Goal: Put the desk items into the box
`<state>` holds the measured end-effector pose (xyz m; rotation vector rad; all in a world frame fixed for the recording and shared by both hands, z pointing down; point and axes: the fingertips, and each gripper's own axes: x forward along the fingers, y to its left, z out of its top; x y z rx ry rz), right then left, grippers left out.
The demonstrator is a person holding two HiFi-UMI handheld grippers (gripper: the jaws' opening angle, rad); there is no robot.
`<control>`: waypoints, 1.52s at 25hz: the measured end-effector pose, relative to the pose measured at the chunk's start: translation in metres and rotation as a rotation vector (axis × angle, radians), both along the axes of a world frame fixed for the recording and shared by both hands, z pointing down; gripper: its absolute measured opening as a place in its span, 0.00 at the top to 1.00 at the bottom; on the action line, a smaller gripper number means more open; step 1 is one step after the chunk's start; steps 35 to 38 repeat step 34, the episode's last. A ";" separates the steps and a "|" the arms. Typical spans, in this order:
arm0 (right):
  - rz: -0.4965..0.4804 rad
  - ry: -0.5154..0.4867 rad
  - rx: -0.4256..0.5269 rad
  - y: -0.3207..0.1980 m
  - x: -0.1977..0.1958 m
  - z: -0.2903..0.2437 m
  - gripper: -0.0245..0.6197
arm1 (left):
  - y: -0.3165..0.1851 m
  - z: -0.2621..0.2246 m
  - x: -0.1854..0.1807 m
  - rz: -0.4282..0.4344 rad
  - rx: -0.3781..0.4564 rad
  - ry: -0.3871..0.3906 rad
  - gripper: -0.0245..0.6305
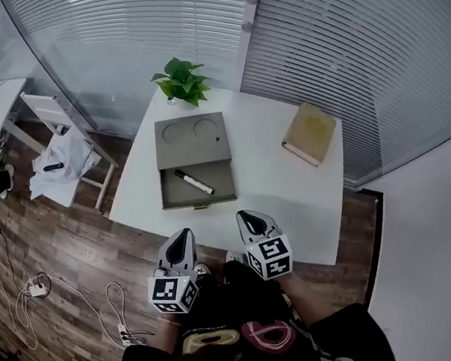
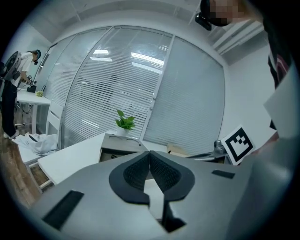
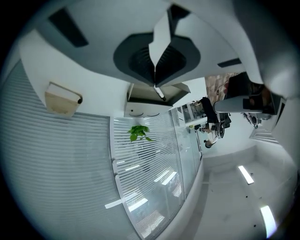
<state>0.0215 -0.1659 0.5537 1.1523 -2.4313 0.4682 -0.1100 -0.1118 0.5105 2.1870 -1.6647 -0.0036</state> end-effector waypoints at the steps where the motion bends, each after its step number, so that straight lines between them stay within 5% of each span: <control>1: 0.007 0.002 0.004 0.001 0.002 0.000 0.95 | -0.001 0.000 0.003 0.010 0.000 0.002 0.93; 38: 0.158 0.017 0.038 0.020 0.053 -0.003 0.95 | -0.003 0.008 0.053 0.165 -0.001 0.000 0.94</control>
